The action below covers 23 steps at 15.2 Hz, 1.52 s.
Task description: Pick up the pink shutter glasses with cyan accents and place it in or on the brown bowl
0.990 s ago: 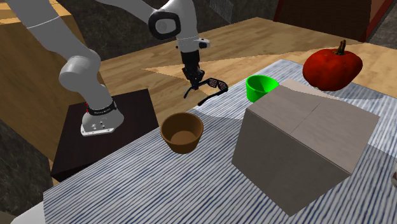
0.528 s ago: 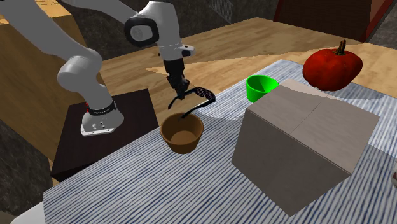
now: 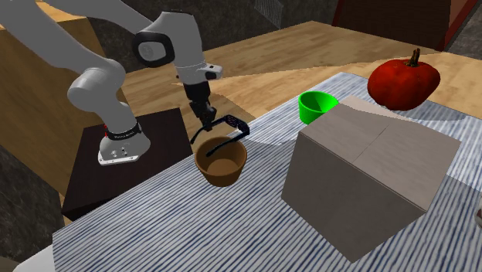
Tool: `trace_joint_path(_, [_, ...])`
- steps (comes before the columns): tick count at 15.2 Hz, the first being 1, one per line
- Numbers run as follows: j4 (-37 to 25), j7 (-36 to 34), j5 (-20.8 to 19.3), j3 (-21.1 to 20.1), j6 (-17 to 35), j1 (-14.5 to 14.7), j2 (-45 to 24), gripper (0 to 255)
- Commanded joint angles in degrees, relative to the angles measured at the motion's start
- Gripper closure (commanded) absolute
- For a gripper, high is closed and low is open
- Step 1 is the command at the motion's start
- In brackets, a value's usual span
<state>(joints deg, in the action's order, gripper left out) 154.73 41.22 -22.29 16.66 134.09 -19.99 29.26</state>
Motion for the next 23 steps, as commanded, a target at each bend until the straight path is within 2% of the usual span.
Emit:
trace_joint_path(1, [0.9, -0.3, -0.5, 0.3, 1.9, -0.2, -1.0, 255])
trace_joint_path(10, [4.3, -2.3, -2.8, 1.2, 11.7, -1.1, -7.5, 255])
trace_joint_path(18, [4.3, -2.3, -2.8, 1.2, 11.7, -1.1, -7.5, 255])
trace_joint_path(19, [4.3, -2.3, -2.8, 1.2, 11.7, -1.1, -7.5, 0])
trace_joint_path(23, [4.3, -2.3, -2.8, 1.2, 11.7, -1.1, -7.5, 0])
